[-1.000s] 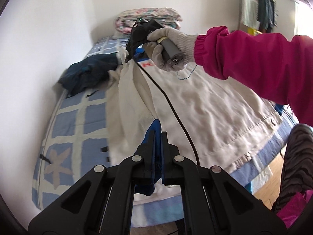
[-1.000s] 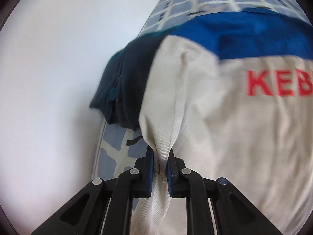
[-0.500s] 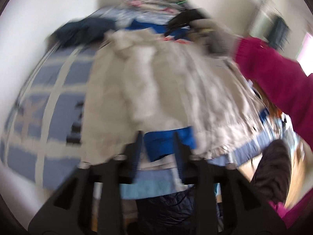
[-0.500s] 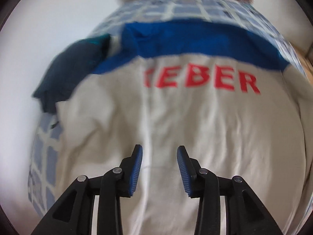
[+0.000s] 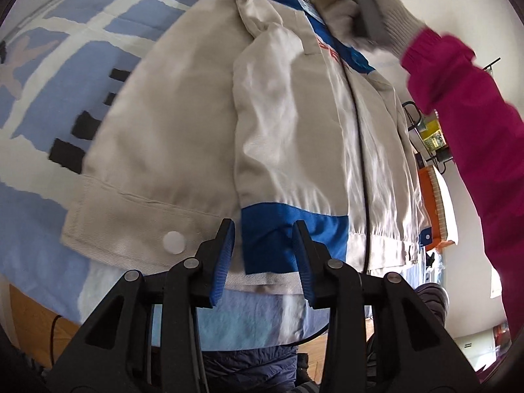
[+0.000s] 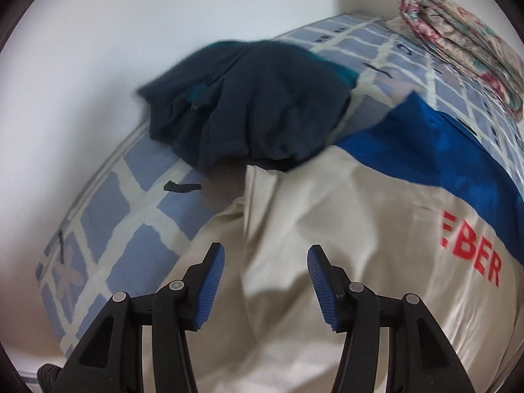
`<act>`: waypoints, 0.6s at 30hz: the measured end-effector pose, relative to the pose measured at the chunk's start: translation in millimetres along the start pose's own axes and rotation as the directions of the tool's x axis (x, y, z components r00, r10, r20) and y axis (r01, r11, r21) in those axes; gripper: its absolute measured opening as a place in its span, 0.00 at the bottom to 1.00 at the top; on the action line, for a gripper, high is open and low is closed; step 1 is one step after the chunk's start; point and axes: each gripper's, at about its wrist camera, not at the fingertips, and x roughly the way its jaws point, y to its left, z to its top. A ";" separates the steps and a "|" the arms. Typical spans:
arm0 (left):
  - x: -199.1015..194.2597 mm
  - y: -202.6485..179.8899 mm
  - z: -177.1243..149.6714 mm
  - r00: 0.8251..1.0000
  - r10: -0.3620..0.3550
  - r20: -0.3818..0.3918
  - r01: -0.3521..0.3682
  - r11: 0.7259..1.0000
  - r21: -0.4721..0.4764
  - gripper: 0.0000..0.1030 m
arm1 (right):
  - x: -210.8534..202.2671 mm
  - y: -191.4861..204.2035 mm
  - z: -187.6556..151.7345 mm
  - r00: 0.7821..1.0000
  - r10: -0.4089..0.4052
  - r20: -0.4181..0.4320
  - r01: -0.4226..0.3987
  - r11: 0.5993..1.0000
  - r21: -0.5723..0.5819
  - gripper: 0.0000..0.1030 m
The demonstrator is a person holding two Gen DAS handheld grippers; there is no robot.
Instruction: Fold large clothes
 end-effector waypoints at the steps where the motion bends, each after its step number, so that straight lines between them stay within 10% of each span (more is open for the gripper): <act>1: 2.7 -1.0 1.2 1.000 -0.013 -0.006 0.013 1.000 0.000 0.35 | 4.4 0.1 1.5 1.000 -0.020 -0.007 0.020 1.000 -0.006 0.54; 6: 11.9 -7.1 1.5 1.000 -0.018 -0.023 0.019 0.999 0.035 0.05 | 31.4 13.7 10.9 0.993 -0.104 -0.054 0.101 0.993 -0.059 0.49; 10: 4.3 -8.5 1.7 1.000 -0.030 0.004 0.030 0.999 0.016 0.01 | 43.3 11.2 13.9 0.983 -0.154 -0.101 0.150 0.988 -0.044 0.10; 18: -66.3 -22.6 -1.8 0.992 0.018 0.125 -0.029 0.996 0.086 0.01 | -1.0 -14.9 38.2 1.000 -0.020 0.015 0.016 0.982 0.188 0.03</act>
